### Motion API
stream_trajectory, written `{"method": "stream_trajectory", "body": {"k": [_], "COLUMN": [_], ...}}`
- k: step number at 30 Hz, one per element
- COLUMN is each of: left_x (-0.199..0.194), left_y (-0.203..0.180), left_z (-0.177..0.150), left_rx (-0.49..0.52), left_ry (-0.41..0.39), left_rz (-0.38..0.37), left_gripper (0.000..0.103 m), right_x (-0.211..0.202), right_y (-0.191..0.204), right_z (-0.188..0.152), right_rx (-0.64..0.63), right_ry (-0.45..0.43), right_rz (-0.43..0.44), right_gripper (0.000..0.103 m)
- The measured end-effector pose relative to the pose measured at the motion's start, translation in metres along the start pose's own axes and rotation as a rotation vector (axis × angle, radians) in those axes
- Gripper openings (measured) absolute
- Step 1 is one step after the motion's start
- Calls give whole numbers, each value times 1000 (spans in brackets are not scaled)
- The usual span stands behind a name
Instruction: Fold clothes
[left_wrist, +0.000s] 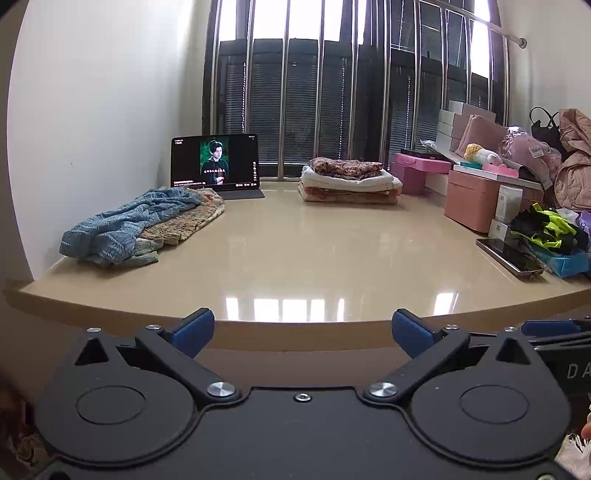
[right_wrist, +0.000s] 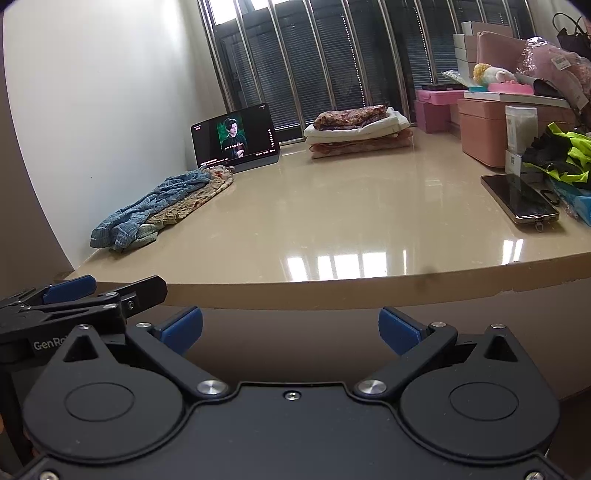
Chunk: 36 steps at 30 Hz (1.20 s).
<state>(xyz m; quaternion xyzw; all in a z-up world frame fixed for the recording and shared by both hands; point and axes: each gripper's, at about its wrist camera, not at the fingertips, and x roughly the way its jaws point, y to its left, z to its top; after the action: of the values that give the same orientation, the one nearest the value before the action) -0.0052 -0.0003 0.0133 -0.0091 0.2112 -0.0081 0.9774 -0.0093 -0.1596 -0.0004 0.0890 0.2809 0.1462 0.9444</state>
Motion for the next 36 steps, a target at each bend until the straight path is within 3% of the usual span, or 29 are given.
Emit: {"method": "stream_trajectory", "body": {"k": [36], "left_x": [-1], "left_y": [3], "left_z": [-1], "left_rx": [-14], "left_ry": [11], "left_rz": [3], "left_gripper": [103], "right_x": [0], "right_y": [1], "right_z": [2], "right_rx": [-6], "right_ry": [-2], "right_rz": [7], "right_gripper": [103]}}
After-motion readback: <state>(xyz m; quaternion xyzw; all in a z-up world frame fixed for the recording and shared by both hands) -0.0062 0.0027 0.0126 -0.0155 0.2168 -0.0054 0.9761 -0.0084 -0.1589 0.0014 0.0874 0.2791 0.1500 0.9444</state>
